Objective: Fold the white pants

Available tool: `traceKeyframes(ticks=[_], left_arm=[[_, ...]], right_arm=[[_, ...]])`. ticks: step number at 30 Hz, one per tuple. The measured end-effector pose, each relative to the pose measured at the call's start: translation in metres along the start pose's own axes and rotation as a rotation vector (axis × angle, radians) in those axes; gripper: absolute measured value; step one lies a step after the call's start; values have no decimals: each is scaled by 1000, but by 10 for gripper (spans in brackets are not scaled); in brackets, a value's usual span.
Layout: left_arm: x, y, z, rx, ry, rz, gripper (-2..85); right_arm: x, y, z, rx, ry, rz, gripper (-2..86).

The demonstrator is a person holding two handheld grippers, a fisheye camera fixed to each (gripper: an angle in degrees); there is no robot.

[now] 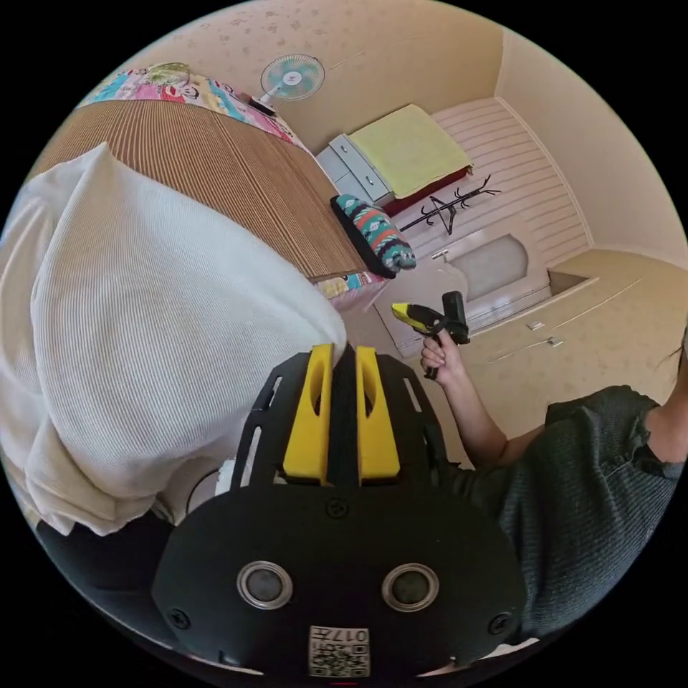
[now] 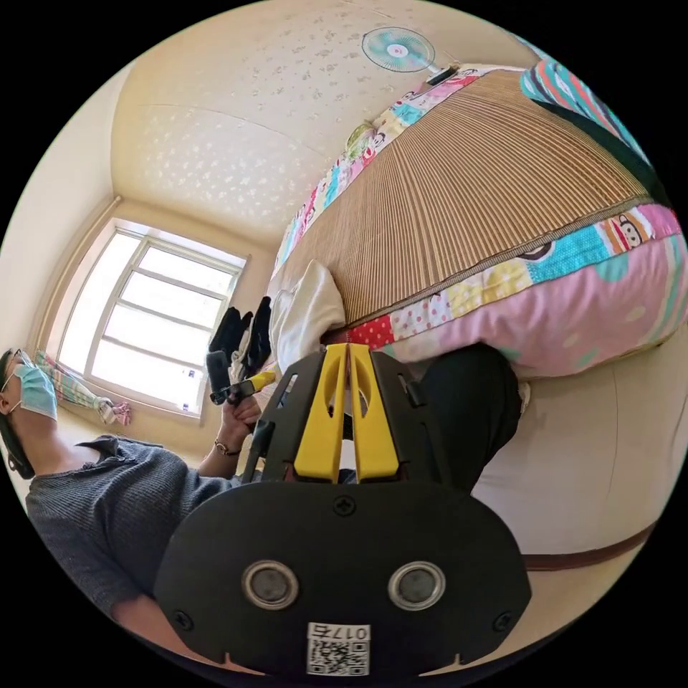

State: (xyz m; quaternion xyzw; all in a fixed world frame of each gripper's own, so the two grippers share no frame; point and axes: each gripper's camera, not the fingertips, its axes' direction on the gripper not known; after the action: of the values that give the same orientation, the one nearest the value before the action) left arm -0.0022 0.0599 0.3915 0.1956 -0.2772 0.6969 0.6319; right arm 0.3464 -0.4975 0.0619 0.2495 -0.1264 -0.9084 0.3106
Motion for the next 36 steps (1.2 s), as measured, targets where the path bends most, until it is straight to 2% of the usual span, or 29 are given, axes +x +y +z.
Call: traceKeyframes(ticks=[2,5,10,12,16,18,20,22,25,29,31,34,36], left_arm=[[15,4,-39,99,4,58,55],[17,0,-120,292,-142,30,62],[-63,-51,-229,415,-567,-255,157],[-94,-76,-247,428,-693,-293,166],[-185,-120,-238,251,-808,-430,156],[-201,-108,-231,273,-764,-420,118],[-193,-83,-235,342,-616,-339,49],[-156,-23,-255,536,-391,-234,45],[-102,65,-273,663,-314,-164,42],[-81,149,-272,664,-283,-308,50],[-79,190,-280,728,-229,-402,89],[-96,207,-300,751,-199,-527,174],[-109,204,-310,753,-216,-579,193]], right_arm=[[-8,-12,16,-14,-5,-23,5],[-22,-30,52,-57,-12,-59,4],[-61,-64,117,-155,-58,-148,4],[-89,-78,144,-192,-69,-208,5],[-123,-90,178,-241,-71,-279,6],[-137,-95,195,-272,-61,-298,9],[-144,-99,206,-293,-46,-312,12],[-150,-106,218,-312,-18,-326,17],[-165,-131,249,-337,21,-357,32],[-217,-193,335,-424,73,-493,72],[-247,-220,384,-453,124,-564,99],[-293,-259,475,-513,287,-639,148],[-308,-277,545,-616,403,-641,176]])
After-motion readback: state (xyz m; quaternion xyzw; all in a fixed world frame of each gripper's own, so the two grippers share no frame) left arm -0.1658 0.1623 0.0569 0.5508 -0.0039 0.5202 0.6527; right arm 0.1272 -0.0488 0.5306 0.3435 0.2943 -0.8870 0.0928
